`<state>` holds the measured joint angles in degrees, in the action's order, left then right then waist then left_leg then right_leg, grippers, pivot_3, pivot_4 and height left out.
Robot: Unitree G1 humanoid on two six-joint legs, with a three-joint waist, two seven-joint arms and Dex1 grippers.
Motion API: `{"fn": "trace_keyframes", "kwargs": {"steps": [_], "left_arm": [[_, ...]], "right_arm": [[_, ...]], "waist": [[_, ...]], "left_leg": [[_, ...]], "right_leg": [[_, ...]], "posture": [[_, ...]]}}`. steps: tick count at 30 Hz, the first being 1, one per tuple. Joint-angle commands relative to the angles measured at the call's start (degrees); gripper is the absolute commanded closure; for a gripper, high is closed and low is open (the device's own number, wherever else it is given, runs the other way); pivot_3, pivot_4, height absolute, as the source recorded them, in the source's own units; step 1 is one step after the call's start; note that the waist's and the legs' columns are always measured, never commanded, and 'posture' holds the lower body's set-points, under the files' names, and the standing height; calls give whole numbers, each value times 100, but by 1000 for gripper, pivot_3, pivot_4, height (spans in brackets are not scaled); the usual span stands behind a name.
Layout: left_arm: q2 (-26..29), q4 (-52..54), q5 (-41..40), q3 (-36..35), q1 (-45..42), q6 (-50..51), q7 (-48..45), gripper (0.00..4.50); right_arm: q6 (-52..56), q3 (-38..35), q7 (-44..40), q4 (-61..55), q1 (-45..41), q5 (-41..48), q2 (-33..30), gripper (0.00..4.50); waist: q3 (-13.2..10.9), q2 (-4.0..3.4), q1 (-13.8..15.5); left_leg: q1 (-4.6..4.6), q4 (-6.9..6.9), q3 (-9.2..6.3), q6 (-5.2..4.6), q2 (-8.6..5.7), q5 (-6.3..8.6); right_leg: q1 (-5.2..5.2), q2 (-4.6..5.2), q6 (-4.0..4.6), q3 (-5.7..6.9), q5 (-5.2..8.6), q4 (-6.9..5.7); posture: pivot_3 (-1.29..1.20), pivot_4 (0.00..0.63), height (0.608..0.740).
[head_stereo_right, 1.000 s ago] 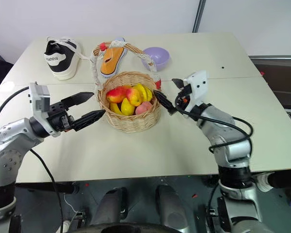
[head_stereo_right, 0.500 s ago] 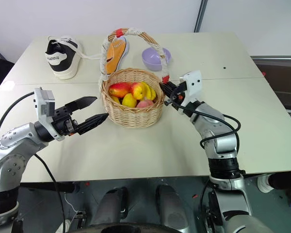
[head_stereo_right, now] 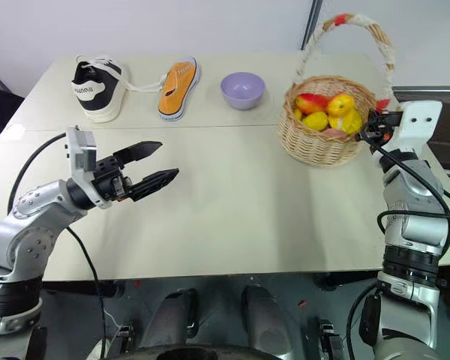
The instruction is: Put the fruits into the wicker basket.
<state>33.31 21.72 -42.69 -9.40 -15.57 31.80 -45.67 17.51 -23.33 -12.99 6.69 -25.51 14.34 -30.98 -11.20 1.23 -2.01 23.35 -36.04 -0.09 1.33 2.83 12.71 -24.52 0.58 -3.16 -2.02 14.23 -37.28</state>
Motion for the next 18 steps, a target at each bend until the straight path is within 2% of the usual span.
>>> {"fn": "trace_keyframes", "kwargs": {"steps": [1, 3, 7, 11, 14, 18], "left_arm": [[-25, 13, 75, 52, -114, -167, -50, 0], [-38, -9, 99, 66, -134, -179, -65, 0], [-32, -182, 229, 17, -162, -182, 75, 0], [77, -389, 494, -160, -7, -208, 336, 0], [174, -652, 733, -511, 286, -304, 604, 0], [312, -745, 1010, -786, 799, -486, 683, 0]], "right_arm": [[-213, -168, 195, -77, -196, -56, -119, 3519], [-180, -199, 181, -191, -121, 3, -121, 2718], [-59, -395, -69, -804, 391, 259, -190, 755], [32, -770, -282, -1199, 1012, 471, -365, 755], [222, -1010, -764, -1517, 1442, 911, -508, 755], [425, -579, -1933, -2171, 1996, 1538, -685, 755]], "waist": [[-2, -4, -25], [-2, -4, -41], [-2, -4, -35], [-1, -5, -4], [-1, -6, -25], [-1, -6, -79]], "left_leg": [[0, 0, 0, 0, 0, 0], [0, 0, 0, 0, 0, 0], [1, 0, -2, 0, 0, 0], [2, -3, -1, 0, -2, 0], [1, -3, 2, 0, -2, 0], [-10, 5, 6, -2, 4, 1]], "right_leg": [[0, 0, 0, 0, 0, 0], [0, 0, -3, 0, -1, 0], [0, 0, -4, 0, -1, 0], [1, 2, -6, 1, 0, 1], [1, 4, 0, -1, 4, 2], [2, -3, 0, -9, 18, -1]], "posture": [[0, 150, 740], [0, 150, 740], [0, 150, 740], [0, 150, 740], [0, 150, 740], [0, 150, 740]]}}
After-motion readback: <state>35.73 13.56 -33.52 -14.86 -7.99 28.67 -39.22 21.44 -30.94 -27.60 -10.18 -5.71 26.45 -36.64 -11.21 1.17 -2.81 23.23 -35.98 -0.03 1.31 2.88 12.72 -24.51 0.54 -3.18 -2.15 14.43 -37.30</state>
